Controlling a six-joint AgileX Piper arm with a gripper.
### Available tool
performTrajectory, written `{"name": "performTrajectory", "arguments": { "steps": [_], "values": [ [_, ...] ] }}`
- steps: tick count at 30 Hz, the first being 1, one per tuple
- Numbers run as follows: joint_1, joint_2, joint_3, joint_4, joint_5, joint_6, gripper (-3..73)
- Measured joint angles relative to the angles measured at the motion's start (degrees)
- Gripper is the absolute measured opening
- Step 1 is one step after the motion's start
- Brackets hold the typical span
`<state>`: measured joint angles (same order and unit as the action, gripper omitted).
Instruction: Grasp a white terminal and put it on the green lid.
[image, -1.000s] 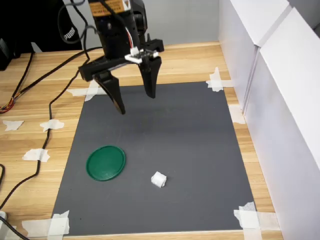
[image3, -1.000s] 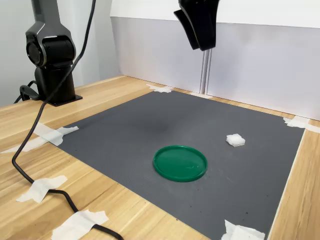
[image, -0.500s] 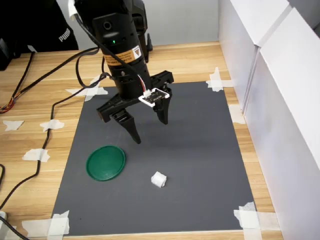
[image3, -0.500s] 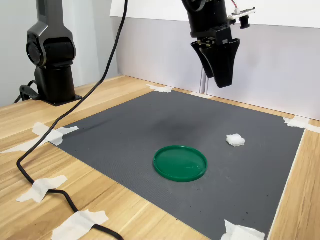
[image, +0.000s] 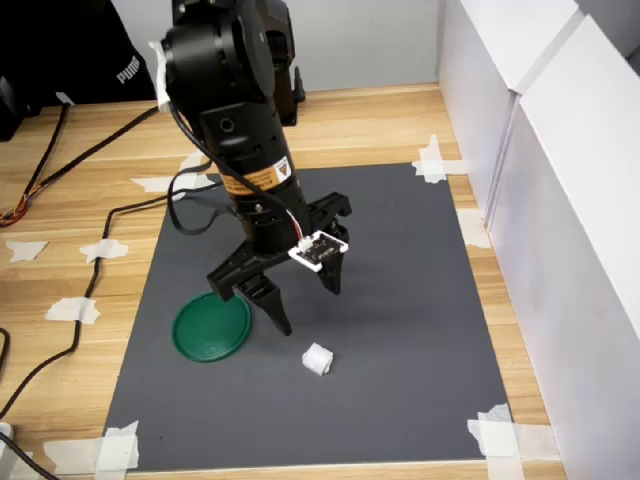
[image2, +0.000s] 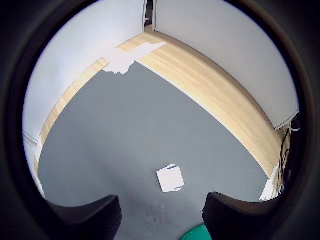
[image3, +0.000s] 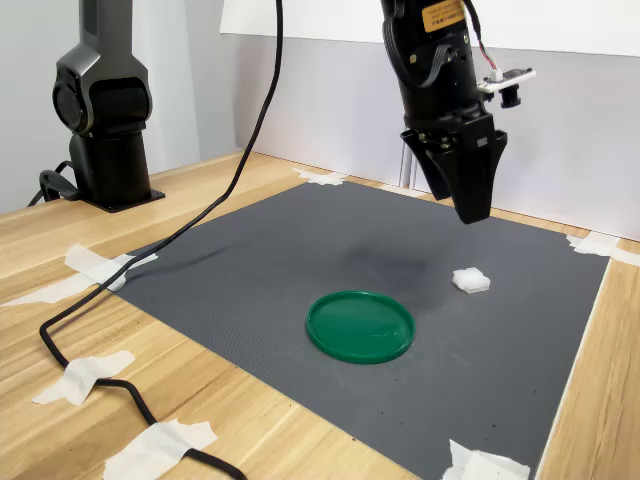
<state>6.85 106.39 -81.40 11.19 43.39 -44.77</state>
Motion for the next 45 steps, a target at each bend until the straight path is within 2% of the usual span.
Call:
{"name": "performTrajectory", "arguments": {
  "steps": [11, 21, 29, 36, 45],
  "values": [
    [1.3, 4.9, -0.1, 0.7, -2.2, -2.3, 68.4],
    [1.3, 6.5, -1.3, 0.3, -4.3, 0.4, 68.4],
    [1.3, 8.8, -6.1, -1.1, -1.6, 2.6, 68.4],
    [1.3, 10.8, -7.4, -4.6, 0.3, 6.1, 68.4],
    [1.3, 11.4, -8.0, -4.5, 0.8, 6.1, 68.4]
  ]
}}
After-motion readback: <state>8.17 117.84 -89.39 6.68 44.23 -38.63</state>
